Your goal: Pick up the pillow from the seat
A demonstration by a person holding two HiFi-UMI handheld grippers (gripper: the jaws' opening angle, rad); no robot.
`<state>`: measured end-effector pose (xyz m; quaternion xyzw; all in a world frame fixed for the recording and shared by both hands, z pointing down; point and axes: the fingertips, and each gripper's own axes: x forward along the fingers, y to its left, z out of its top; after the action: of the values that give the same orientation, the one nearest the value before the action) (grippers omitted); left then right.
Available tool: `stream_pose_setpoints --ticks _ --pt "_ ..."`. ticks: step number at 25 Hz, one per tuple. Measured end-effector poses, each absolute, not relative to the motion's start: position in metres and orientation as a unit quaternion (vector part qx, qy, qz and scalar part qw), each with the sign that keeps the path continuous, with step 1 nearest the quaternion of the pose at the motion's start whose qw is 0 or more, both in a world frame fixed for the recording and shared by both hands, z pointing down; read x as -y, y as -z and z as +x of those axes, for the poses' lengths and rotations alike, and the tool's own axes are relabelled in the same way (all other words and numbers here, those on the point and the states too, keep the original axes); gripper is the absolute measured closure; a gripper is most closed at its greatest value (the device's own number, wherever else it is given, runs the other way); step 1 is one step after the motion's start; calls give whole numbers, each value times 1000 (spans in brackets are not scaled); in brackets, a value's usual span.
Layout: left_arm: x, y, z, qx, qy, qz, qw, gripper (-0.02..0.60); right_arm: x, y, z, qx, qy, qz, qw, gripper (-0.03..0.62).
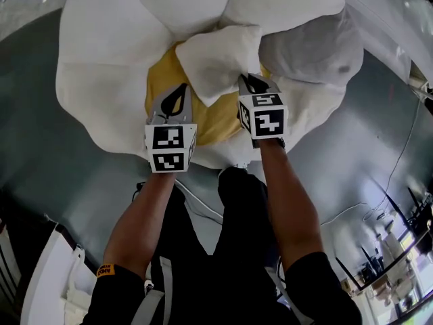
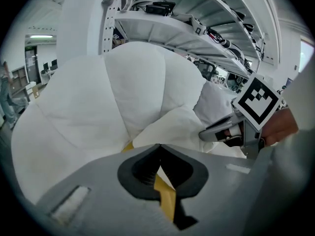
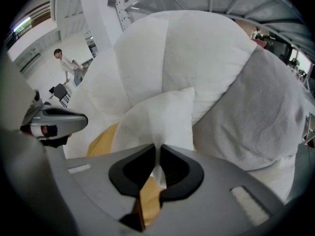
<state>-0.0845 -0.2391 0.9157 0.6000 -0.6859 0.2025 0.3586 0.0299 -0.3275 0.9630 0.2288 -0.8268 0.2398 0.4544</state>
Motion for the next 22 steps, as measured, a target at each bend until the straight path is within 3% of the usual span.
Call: stream_pose_setpoints --ticks 10,22 --pt "234 -840 -79 676 -190 615 359 578 316 -876 29 834 -244 247 429 565" --pt "220 -690 -70 658 -176 648 341 578 285 -708 42 836 -252 294 389 565"
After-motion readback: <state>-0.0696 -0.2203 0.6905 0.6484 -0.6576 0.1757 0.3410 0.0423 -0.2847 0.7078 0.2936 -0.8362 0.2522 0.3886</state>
